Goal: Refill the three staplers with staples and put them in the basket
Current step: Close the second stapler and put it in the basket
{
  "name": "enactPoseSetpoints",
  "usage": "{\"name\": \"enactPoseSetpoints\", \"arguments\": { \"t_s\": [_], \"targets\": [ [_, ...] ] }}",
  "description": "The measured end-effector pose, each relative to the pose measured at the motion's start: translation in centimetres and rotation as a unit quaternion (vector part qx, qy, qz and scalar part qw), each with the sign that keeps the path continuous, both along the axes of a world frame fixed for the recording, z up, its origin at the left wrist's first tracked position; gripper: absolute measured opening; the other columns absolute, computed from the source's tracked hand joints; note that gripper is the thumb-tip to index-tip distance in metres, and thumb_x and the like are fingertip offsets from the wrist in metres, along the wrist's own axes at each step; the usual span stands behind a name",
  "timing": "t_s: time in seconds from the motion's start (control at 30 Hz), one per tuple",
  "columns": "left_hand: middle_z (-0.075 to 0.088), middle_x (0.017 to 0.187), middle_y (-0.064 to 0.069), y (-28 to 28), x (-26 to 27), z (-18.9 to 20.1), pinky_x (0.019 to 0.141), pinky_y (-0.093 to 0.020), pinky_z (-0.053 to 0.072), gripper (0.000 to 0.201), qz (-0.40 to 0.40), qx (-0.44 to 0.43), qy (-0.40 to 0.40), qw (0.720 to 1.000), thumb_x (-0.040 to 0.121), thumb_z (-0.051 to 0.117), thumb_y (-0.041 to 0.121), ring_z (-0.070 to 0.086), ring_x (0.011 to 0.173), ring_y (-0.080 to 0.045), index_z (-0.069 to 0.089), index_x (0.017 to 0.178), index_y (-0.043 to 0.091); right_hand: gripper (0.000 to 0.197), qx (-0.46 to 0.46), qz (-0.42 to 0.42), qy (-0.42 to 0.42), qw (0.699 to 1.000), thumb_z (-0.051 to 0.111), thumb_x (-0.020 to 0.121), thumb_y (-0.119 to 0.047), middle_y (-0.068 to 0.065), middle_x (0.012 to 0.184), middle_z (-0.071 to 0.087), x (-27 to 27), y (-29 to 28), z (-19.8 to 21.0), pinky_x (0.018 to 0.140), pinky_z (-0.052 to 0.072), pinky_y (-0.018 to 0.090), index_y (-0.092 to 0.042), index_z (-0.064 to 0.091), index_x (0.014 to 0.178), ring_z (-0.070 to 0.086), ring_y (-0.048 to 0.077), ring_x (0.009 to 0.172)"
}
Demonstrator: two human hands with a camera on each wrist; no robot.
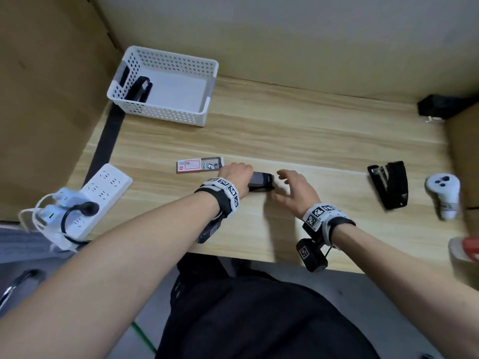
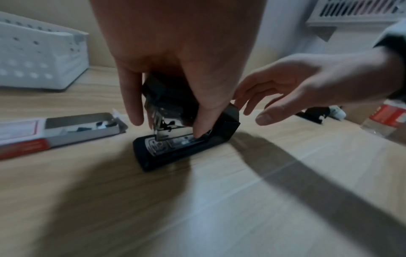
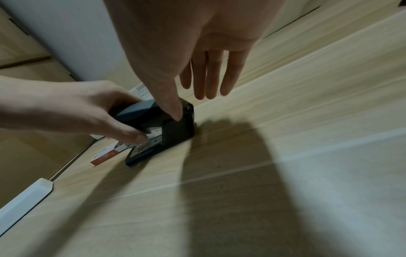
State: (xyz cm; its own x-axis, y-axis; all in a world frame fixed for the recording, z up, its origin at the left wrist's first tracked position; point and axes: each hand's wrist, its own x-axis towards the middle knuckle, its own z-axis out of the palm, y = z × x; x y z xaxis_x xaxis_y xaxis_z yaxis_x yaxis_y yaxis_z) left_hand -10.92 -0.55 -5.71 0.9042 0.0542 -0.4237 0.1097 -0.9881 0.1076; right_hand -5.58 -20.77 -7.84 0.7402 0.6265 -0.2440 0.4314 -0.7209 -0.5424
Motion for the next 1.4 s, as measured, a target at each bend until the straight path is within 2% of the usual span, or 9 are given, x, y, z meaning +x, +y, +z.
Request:
{"name": "enactPoseSetpoints", "arguments": {
  "t_s": [0.13,0.33,0.5,0.67,0.77,0.9,1.03,1.23,1.4],
  "targets": [
    [0.063,0.112,-0.010,-0.1,0.6,0.8,0.071,-0.034,0.039,0.030,-0.033,0.014,0.026,0.999,0.086,0.058,0.024,0.061,0.102,-0.032,0.056,0.113,0.013,0.055,0.003,-0.022,0.005,1.000,0.068,0.081,-0.017,0.006,0.124,0.056,0.4,-0.4,0.7,0.088,0.045,0.032,-0.014,0.048,0.131,0.056,0.023,0.108],
    [0.065,0.098,-0.009,2.8,-0.4,4.4,0.066,-0.032,0.043,0.023,0.017,-0.022,0.037,0.999,0.080,0.059,0.029,0.062,0.091,-0.033,0.058,0.099,0.016,0.052,0.022,-0.053,0.025,0.998,0.065,0.082,-0.018,-0.002,0.120,0.058,2.3,2.7,2.8,0.079,0.044,0.027,-0.018,0.049,0.131,0.059,0.015,0.092],
    [0.064,0.086,-0.006,8.5,-0.2,9.3,0.064,-0.031,0.048,0.025,0.074,-0.031,0.040,0.996,0.078,0.063,0.032,0.060,0.078,-0.029,0.061,0.096,0.014,0.047,0.029,-0.018,0.037,0.999,0.062,0.084,-0.019,-0.001,0.113,0.064,4.7,10.1,5.7,0.082,0.048,0.028,-0.018,0.051,0.129,0.061,0.014,0.090],
    [0.065,0.093,-0.010,17.2,1.7,12.2,0.075,-0.036,0.056,0.034,0.152,-0.022,0.000,0.988,0.075,0.068,0.034,0.061,0.085,-0.031,0.063,0.100,0.010,0.041,0.047,0.022,0.035,0.998,0.060,0.085,-0.019,-0.001,0.113,0.064,7.3,19.7,8.2,0.086,0.052,0.035,-0.019,0.053,0.125,0.062,0.015,0.093],
    [0.064,0.094,-0.011,22.6,3.4,13.2,0.070,-0.035,0.052,0.034,0.199,-0.023,-0.020,0.979,0.075,0.071,0.032,0.059,0.085,-0.031,0.062,0.098,0.008,0.041,0.048,0.027,0.031,0.998,0.059,0.085,-0.019,-0.001,0.112,0.065,8.6,24.5,9.0,0.085,0.052,0.035,-0.017,0.054,0.126,0.062,0.016,0.091],
    [0.065,0.096,-0.013,29.1,7.1,12.4,0.069,-0.035,0.054,0.035,0.252,-0.043,-0.029,0.966,0.076,0.073,0.028,0.062,0.088,-0.032,0.056,0.099,0.007,0.041,0.051,0.002,0.030,0.998,0.060,0.085,-0.018,-0.003,0.108,0.065,10.1,28.3,8.7,0.080,0.052,0.031,-0.017,0.055,0.126,0.063,0.013,0.089],
    [0.062,0.107,-0.016,32.5,10.8,9.9,0.068,-0.036,0.053,0.053,0.284,-0.042,-0.001,0.958,0.082,0.070,0.026,0.063,0.098,-0.034,0.045,0.123,0.001,0.039,0.048,-0.012,0.052,0.997,0.060,0.085,-0.017,-0.005,0.106,0.065,10.7,28.8,7.1,0.080,0.052,0.029,-0.018,0.055,0.124,0.063,0.011,0.086],
    [0.052,0.128,-0.019,33.8,13.8,4.9,0.087,-0.038,0.048,0.053,0.287,-0.033,0.065,0.955,0.090,0.062,0.020,0.053,0.119,-0.036,0.038,0.131,-0.004,0.030,0.017,-0.030,0.086,0.996,0.060,0.088,-0.020,-0.007,0.101,0.065,12.3,27.4,4.4,0.077,0.051,0.030,-0.023,0.058,0.118,0.063,0.011,0.084],
    [0.056,0.123,-0.021,33.4,13.9,2.4,0.079,-0.041,0.049,0.069,0.310,-0.045,0.092,0.945,0.088,0.062,0.012,0.054,0.117,-0.037,0.022,0.142,-0.003,0.031,-0.015,-0.028,0.091,0.995,0.057,0.086,-0.012,-0.006,0.100,0.066,13.5,27.1,2.8,0.077,0.050,0.031,-0.018,0.059,0.117,0.063,0.015,0.085]
  ]
}}
